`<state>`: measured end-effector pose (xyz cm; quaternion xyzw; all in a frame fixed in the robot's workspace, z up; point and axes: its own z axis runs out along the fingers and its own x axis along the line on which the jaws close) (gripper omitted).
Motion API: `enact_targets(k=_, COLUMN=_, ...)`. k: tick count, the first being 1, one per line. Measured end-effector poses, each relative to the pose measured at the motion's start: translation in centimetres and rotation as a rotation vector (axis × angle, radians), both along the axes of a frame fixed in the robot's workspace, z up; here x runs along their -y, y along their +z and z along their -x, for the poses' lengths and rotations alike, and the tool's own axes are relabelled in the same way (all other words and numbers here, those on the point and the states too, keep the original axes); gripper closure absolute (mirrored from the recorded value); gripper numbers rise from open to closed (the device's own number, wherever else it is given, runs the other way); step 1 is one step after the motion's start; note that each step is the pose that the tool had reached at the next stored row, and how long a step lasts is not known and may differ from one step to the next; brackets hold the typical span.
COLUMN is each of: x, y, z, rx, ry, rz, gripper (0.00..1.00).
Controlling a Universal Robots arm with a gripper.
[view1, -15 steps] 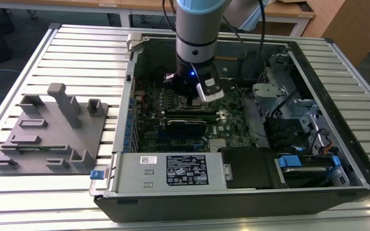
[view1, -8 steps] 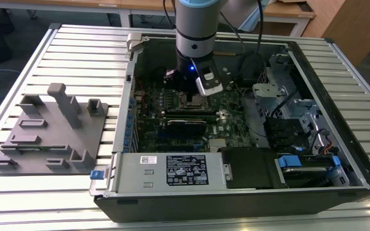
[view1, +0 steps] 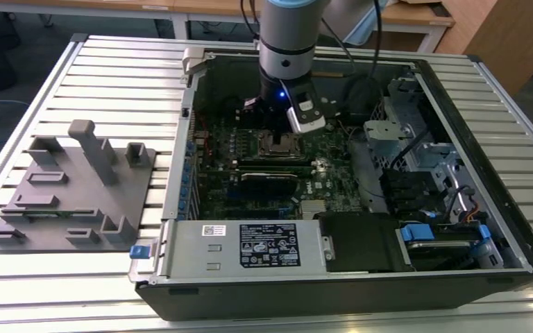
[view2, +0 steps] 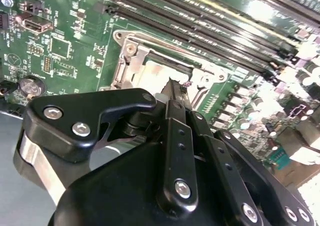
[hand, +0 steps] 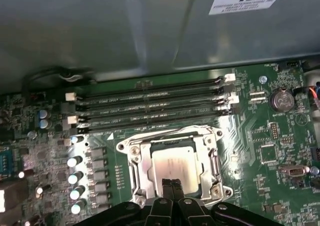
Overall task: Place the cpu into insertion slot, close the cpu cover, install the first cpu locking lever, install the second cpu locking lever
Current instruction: 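Install the second cpu locking lever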
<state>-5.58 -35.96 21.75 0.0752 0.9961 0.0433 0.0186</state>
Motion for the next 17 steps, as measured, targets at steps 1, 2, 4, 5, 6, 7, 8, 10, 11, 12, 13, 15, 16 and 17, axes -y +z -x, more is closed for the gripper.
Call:
enact_targets(k=1, x=-0.11, y=-0.03, z=-0.10, rx=0.0000, ry=0.000, rz=0.0015, gripper=0.90)
enact_targets(k=2, x=-0.22, y=-0.06, z=-0.20, rx=0.0001, ry=0.000, rz=0.0025, gripper=0.90)
enact_targets(k=4, x=-0.44, y=-0.10, z=-0.41, rx=0.0000, ry=0.000, rz=0.0047, gripper=0.90)
enact_targets(k=5, x=-0.54, y=-0.13, z=-0.51, rx=0.0000, ry=0.000, rz=0.0057, gripper=0.90)
enact_targets(k=6, x=-0.64, y=-0.15, z=-0.59, rx=0.0000, ry=0.000, rz=0.0069, gripper=0.90)
enact_targets(k=7, x=-0.72, y=-0.17, z=-0.68, rx=0.0000, ry=0.000, rz=0.0080, gripper=0.90)
enact_targets(k=8, x=-0.77, y=-0.18, z=-0.77, rx=0.0000, ry=0.000, rz=0.0090, gripper=0.90)
enact_targets(k=10, x=-0.80, y=-0.20, z=-0.84, rx=0.0001, ry=0.000, rz=0.0127, gripper=0.90)
enact_targets(k=11, x=-0.80, y=-0.20, z=-0.85, rx=0.0001, ry=0.000, rz=0.0139, gripper=0.90)
enact_targets(k=12, x=-0.80, y=-0.20, z=-0.85, rx=0.0000, ry=0.000, rz=0.0142, gripper=0.90)
enact_targets(k=13, x=-0.80, y=-0.20, z=-0.85, rx=0.0000, ry=0.000, rz=0.0144, gripper=0.90)
enact_targets(k=15, x=-0.81, y=-0.20, z=-0.85, rx=0.0000, ry=0.000, rz=0.0154, gripper=0.90)
enact_targets(k=16, x=-0.81, y=-0.20, z=-0.85, rx=0.0000, ry=0.000, rz=0.0155, gripper=0.90)
enact_targets(k=17, x=-0.81, y=-0.20, z=-0.85, rx=0.0000, ry=0.000, rz=0.0154, gripper=0.90)
